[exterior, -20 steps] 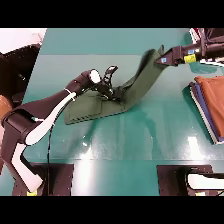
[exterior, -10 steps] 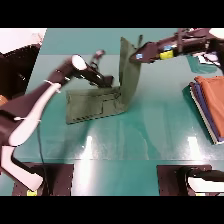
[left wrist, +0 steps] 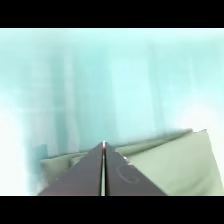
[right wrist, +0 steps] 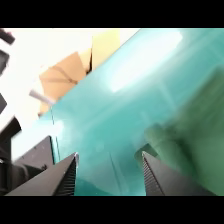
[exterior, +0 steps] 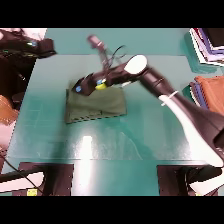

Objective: Fold the shirts.

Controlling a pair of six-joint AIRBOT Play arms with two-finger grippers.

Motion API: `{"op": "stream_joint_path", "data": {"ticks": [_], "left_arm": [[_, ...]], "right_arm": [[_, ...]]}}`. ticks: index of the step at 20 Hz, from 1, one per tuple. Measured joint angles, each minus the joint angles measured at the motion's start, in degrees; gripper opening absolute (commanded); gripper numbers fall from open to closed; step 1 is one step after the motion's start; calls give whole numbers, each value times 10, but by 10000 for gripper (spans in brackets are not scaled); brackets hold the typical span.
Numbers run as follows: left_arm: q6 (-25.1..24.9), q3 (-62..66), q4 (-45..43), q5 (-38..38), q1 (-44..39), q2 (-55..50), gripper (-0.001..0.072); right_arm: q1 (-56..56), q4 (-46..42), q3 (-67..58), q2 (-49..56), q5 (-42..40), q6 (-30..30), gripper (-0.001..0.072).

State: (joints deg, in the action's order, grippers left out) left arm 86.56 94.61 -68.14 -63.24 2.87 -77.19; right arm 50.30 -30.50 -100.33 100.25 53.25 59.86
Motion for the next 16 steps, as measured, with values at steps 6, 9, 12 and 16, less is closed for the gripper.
{"op": "stream_joint_path", "data": {"ticks": [6,9,12,16], "left_arm": [[-7,0,-10,-47,40,28,29],[-12,0,-10,-60,44,31,29],[-14,0,-10,-65,46,32,29],[-15,0,-7,-64,47,32,29]], "right_arm": [[-31,-104,20,4,55,38,438],[-99,-142,92,-30,74,76,439],[-177,-158,183,-65,79,109,668],[-250,-135,272,-70,81,135,657]]}}
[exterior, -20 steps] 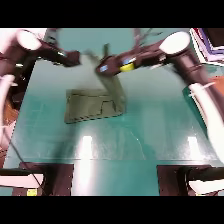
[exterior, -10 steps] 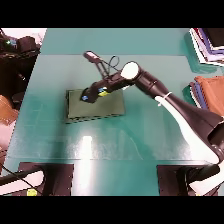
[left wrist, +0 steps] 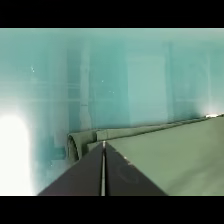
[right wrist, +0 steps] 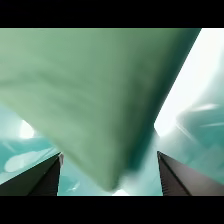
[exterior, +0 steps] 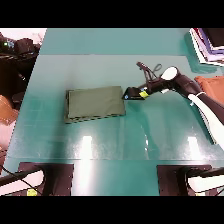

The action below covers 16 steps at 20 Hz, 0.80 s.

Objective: Fold the shirts.

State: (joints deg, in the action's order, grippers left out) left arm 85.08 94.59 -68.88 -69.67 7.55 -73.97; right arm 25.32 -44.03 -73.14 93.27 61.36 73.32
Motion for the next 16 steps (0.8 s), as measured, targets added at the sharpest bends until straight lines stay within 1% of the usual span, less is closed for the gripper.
{"op": "stream_joint_path", "data": {"ticks": [4,6,7,8,9,10,11,14,16], "left_arm": [[0,0,2,3,0,0,29],[0,0,2,4,0,0,29],[0,0,3,4,0,0,29],[0,0,3,4,0,0,29],[0,0,3,4,0,0,29],[0,0,3,4,0,0,28],[0,0,4,3,0,0,28],[0,0,4,2,-6,0,27],[0,0,4,1,-22,0,28]], "right_arm": [[-3,70,5,52,-5,-7,639],[17,103,-25,88,-5,-13,601],[28,115,-43,107,-5,-14,529],[42,125,-65,126,-5,-15,419],[54,130,-86,144,-5,-15,299],[67,134,-108,161,-6,-17,128],[78,141,-129,174,-7,-17,17],[97,147,-184,198,-8,-22,17],[95,135,-209,196,-8,-19,17]]}}
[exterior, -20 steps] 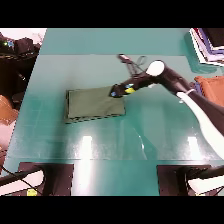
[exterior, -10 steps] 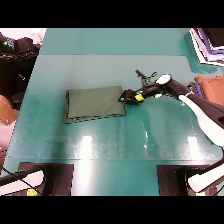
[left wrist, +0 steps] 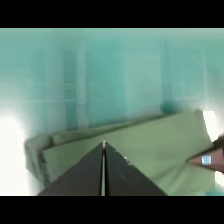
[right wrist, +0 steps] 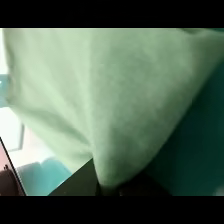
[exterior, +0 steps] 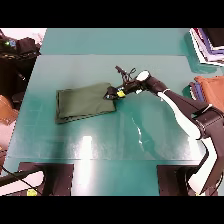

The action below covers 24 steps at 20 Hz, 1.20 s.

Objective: Fold the shirts.

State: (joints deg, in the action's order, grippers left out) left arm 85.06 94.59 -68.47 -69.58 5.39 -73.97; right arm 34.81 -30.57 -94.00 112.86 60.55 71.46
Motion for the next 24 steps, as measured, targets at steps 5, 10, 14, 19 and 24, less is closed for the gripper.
{"op": "stream_joint_path", "data": {"ticks": [5,10,14,19,24], "left_arm": [[0,0,-1,1,-65,0,28],[0,0,0,11,-125,0,29],[2,0,6,27,-146,0,29],[4,0,20,40,-153,0,28],[5,0,24,45,-155,0,29]], "right_arm": [[-88,-63,16,-89,-2,17,17],[-283,-101,84,-222,-4,24,18],[-455,-111,111,-287,-3,26,17],[-596,-114,120,-306,-8,20,17],[-644,-111,66,-309,-23,9,16]]}}
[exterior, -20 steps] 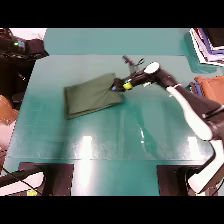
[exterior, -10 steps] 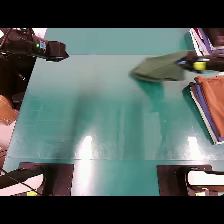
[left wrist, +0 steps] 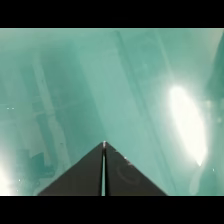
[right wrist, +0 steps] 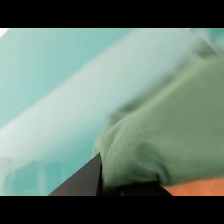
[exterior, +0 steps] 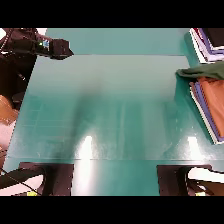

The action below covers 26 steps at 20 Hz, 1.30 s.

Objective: Fold the shirts.

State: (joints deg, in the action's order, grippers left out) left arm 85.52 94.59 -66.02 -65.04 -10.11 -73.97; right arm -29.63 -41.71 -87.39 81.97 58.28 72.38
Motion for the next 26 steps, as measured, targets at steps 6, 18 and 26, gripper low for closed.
{"op": "stream_joint_path", "data": {"ticks": [6,18,26], "left_arm": [[0,0,1,3,0,0,29],[-3,0,1,-2,0,0,29],[-16,0,1,-10,0,0,29]], "right_arm": [[-26,0,-139,-2,46,-4,17],[-176,-119,9,-121,187,-4,23],[-276,-249,161,-191,198,1,507]]}}
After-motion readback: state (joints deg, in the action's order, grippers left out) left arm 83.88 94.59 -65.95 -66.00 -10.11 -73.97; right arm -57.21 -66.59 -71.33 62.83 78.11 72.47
